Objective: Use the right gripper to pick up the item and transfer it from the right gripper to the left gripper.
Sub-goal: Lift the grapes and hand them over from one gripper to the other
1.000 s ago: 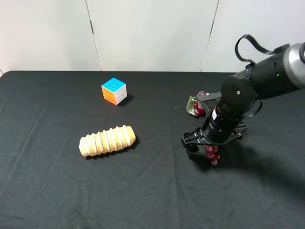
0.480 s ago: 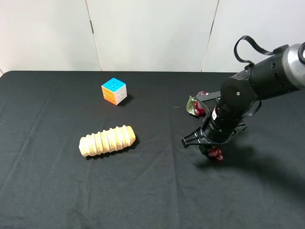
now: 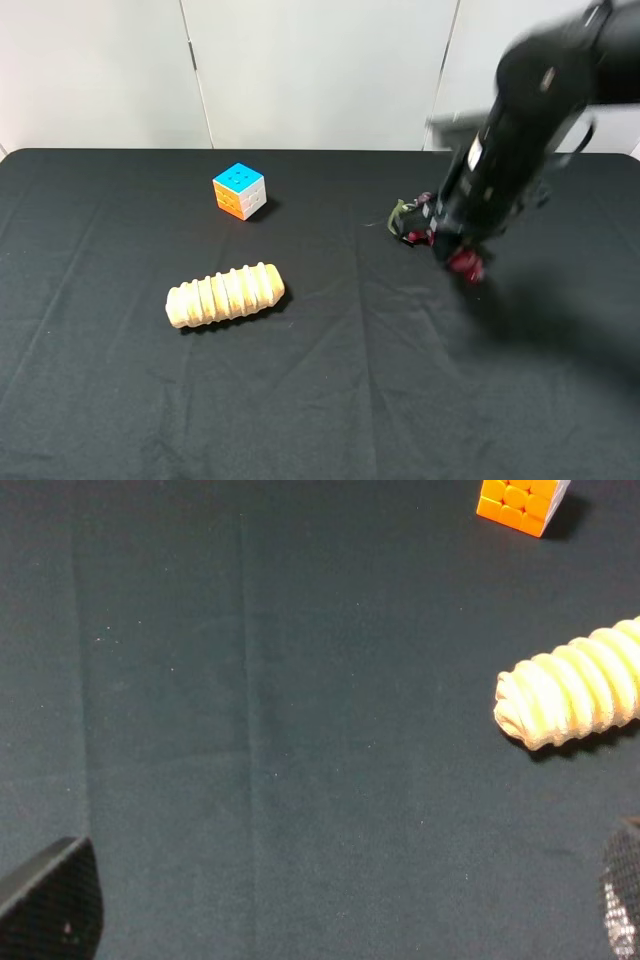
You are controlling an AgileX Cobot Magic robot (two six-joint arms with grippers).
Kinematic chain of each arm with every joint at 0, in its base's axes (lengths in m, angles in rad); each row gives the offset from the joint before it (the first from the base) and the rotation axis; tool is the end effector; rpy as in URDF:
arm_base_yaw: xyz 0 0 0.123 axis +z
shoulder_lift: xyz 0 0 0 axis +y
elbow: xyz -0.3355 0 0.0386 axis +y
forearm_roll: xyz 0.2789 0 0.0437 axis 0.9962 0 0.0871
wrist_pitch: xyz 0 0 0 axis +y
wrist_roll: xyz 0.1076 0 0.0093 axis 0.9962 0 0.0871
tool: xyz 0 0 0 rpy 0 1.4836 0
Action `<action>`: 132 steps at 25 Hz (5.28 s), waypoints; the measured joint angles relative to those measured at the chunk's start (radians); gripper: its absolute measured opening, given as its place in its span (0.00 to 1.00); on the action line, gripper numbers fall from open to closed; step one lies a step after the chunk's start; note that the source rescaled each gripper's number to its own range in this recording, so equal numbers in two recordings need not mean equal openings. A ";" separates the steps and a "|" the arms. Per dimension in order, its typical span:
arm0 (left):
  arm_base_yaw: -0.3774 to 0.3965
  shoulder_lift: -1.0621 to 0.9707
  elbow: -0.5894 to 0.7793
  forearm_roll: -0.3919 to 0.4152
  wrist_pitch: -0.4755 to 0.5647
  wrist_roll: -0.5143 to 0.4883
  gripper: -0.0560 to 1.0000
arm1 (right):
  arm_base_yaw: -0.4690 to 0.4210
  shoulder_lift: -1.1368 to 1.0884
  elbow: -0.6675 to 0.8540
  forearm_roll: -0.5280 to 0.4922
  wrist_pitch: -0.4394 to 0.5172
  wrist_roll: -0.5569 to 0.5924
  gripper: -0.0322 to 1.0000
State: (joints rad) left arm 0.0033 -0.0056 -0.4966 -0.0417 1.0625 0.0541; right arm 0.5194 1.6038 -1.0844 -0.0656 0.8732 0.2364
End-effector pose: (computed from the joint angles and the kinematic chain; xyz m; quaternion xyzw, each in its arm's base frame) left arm -0.0162 -0.0040 0.2830 0.0225 0.8526 -0.0059 0.5220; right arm 0.2994 0.1649 0.2525 -0.1571 0.9783 0.0230 0.1331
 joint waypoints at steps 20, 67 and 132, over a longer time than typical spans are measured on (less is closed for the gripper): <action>0.000 0.000 0.000 0.000 0.000 0.000 0.99 | 0.000 -0.207 -0.324 0.152 0.345 -0.147 0.03; -0.774 1.090 -0.165 -0.303 -0.787 0.498 0.99 | 0.000 -0.318 -0.324 0.519 0.354 -0.911 0.03; -1.061 1.623 -0.290 -0.163 -1.704 0.232 0.06 | 0.000 -0.370 -0.378 0.252 0.347 -0.456 1.00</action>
State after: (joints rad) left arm -1.0573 1.6174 -0.7864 -0.2044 -0.6417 0.2864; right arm 0.5194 1.2333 -1.4623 0.1864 1.2206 -0.2197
